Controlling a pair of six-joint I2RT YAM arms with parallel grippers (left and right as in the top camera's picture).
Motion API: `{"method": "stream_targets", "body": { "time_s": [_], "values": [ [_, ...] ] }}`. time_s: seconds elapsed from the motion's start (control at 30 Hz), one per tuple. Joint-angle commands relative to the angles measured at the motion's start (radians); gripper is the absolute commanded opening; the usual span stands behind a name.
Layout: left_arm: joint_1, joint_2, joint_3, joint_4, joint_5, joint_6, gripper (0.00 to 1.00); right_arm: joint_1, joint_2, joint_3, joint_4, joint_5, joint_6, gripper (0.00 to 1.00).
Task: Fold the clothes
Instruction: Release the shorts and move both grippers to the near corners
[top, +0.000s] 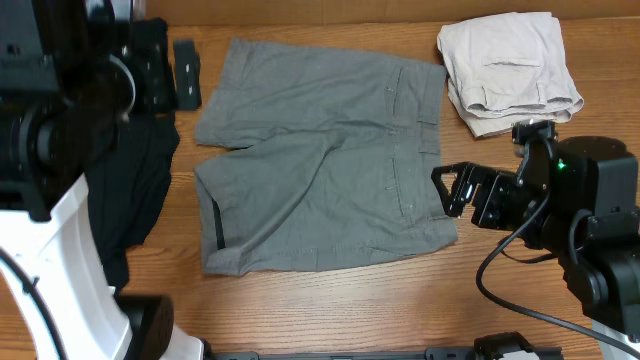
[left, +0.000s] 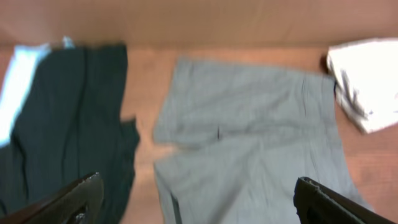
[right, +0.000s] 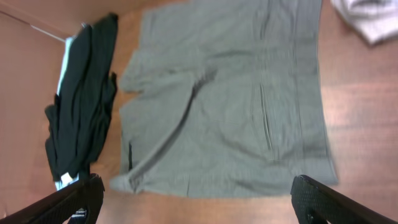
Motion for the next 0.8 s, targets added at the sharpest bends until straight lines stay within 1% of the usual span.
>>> {"method": "stream_targets", "body": {
  "time_s": [0.0,0.13,0.2,0.27,0.4,0.6,0.7,0.73,0.77],
  "values": [
    [0.004,-0.052,-0.217,-0.001,0.015,-0.06,1.0,-0.004,0.006,-0.032,-0.015,-0.014,0.033,0.98],
    [0.004,-0.085,-0.486,0.001,-0.015,-0.108,1.0,-0.004,0.006,-0.098,-0.018,-0.014,0.108,0.97],
    [0.004,-0.085,-0.595,0.018,-0.027,-0.139,1.0,-0.004,0.006,-0.141,-0.019,-0.003,0.172,0.97],
    [0.004,-0.087,-0.696,0.057,-0.027,-0.153,1.0,-0.004,0.006,-0.186,-0.018,0.025,0.237,0.96],
    [0.004,-0.094,-0.893,0.169,-0.026,-0.223,1.0,-0.004,0.01,-0.293,-0.017,0.126,0.365,0.96],
    [0.004,-0.098,-1.179,0.328,-0.011,-0.332,0.99,-0.004,0.013,-0.429,0.053,0.152,0.386,0.97],
    [0.004,-0.098,-1.301,0.404,0.016,-0.378,0.91,-0.004,0.022,-0.455,0.079,0.152,0.387,0.97],
    [0.004,-0.098,-1.365,0.455,0.019,-0.39,0.84,-0.004,0.031,-0.465,0.092,0.153,0.386,0.97],
    [0.004,-0.098,-1.395,0.487,0.015,-0.389,0.79,-0.004,0.037,-0.468,0.1,0.153,0.386,0.97]
  ]
}}
